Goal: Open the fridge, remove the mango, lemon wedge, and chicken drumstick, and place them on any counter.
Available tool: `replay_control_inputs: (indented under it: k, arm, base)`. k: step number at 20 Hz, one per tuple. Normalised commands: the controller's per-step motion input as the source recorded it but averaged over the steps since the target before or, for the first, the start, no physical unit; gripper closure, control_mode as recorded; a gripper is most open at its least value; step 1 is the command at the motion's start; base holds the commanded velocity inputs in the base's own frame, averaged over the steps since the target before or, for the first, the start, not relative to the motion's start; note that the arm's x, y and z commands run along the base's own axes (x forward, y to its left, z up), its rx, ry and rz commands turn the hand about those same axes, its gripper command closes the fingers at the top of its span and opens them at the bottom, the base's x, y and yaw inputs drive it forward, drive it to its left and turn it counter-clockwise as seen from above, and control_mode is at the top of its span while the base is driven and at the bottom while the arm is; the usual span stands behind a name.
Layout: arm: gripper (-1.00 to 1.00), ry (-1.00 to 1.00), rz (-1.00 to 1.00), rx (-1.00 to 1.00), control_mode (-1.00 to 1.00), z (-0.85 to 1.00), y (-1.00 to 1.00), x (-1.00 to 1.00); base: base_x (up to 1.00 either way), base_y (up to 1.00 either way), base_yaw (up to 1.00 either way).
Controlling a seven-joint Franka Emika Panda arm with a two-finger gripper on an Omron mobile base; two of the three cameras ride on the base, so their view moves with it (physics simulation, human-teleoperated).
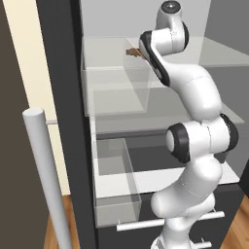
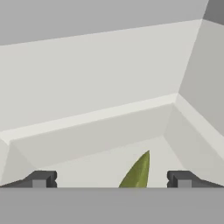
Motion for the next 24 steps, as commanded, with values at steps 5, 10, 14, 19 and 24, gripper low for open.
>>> replay_control_inputs:
  k: [5, 10, 14, 19, 24]
  arm:
    - [-1.0, 0.0, -0.01, 0.0, -1.0, -0.12, -0.03, 0.07]
    - [-1.0, 0.0, -0.04, 0.0, -1.0, -0.22, -0.14, -0.11]
    - [-1.0, 0.0, -0.05, 0.0, -1.0, -0.23, -0.02, -0.14]
    - [-1.0, 0.0, -0.01, 0.01, -1.0, -0.23, 0.0, 0.07]
    - [1.0, 0.0, 0.0, 0.02, -1.0, -0.2, 0.0, 0.26]
  base:
    - [0.0, 0.0, 0.0]
    - [0.0, 0.0, 0.0]
    - [0.0, 0.0, 0.0]
    - [0.0, 0.0, 0.0]
    - [0.0, 0.0, 0.0]
